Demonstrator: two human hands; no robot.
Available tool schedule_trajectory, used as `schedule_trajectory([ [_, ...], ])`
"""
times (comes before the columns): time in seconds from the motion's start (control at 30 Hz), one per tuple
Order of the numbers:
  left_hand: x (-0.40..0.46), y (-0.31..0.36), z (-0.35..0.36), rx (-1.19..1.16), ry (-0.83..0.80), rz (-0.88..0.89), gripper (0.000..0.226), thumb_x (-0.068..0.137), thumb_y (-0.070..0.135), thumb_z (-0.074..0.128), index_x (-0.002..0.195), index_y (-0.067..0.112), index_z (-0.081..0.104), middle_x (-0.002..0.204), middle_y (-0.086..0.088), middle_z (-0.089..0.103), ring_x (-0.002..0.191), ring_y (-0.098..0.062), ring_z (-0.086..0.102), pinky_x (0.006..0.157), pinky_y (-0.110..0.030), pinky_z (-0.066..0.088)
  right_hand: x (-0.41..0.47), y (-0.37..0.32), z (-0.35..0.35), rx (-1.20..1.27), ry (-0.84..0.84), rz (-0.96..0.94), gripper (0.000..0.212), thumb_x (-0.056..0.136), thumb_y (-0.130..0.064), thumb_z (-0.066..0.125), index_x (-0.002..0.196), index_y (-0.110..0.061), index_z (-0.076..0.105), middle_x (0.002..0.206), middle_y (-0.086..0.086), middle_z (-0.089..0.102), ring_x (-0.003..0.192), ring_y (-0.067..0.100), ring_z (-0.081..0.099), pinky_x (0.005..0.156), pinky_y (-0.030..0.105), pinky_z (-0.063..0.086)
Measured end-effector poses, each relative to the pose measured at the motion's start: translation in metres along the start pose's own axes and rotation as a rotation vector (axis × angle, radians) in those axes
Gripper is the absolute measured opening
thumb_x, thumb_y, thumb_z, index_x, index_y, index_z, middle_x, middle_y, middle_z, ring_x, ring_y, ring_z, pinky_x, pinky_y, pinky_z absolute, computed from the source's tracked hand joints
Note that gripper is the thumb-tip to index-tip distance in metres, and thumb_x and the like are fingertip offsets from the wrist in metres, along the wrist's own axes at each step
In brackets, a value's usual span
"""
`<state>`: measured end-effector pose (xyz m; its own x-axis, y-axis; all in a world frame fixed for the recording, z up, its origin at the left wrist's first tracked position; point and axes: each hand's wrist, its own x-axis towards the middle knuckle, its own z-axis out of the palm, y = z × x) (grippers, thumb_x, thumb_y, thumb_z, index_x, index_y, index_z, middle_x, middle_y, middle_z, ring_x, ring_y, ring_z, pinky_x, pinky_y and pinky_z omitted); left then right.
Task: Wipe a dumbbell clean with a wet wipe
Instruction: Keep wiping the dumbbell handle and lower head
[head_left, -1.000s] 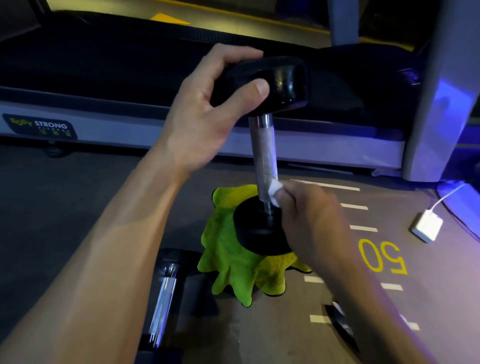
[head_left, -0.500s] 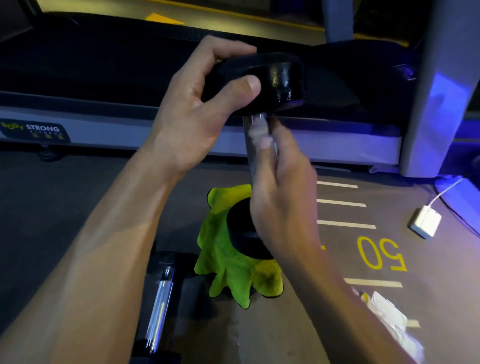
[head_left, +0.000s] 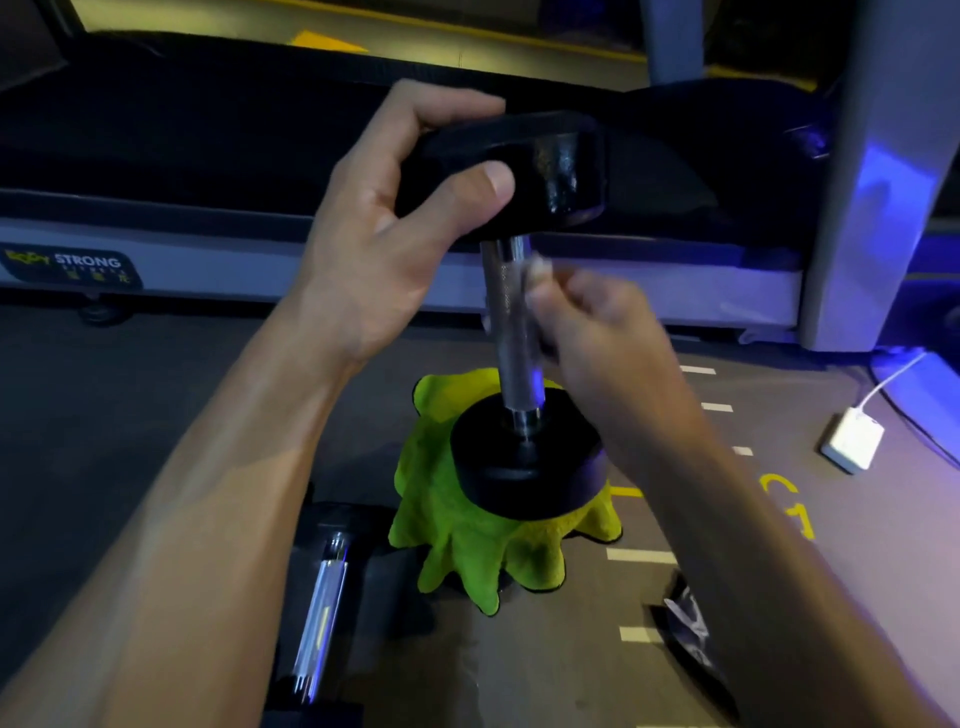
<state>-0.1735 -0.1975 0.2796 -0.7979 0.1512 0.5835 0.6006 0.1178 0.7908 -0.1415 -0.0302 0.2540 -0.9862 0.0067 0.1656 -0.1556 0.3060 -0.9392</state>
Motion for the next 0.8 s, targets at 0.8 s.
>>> schedule_trajectory([
  [0.8,-0.004,0.003,0.001,-0.026,0.026,0.007,0.033,0.097,0.028,0.067,0.127,0.017,0.058,0.113,0.005,0.063,0.104,-0.001,0.062,0.091,-0.02,0.049,-0.069,0.013,-0.026,-0.844,-0.09,-0.199,0.022,0.099,-0.022,0.056,0.08,-0.031,0.049,0.059,-0.002,0.047,0.059,0.03,0.049,0.056,0.041,0.042],
])
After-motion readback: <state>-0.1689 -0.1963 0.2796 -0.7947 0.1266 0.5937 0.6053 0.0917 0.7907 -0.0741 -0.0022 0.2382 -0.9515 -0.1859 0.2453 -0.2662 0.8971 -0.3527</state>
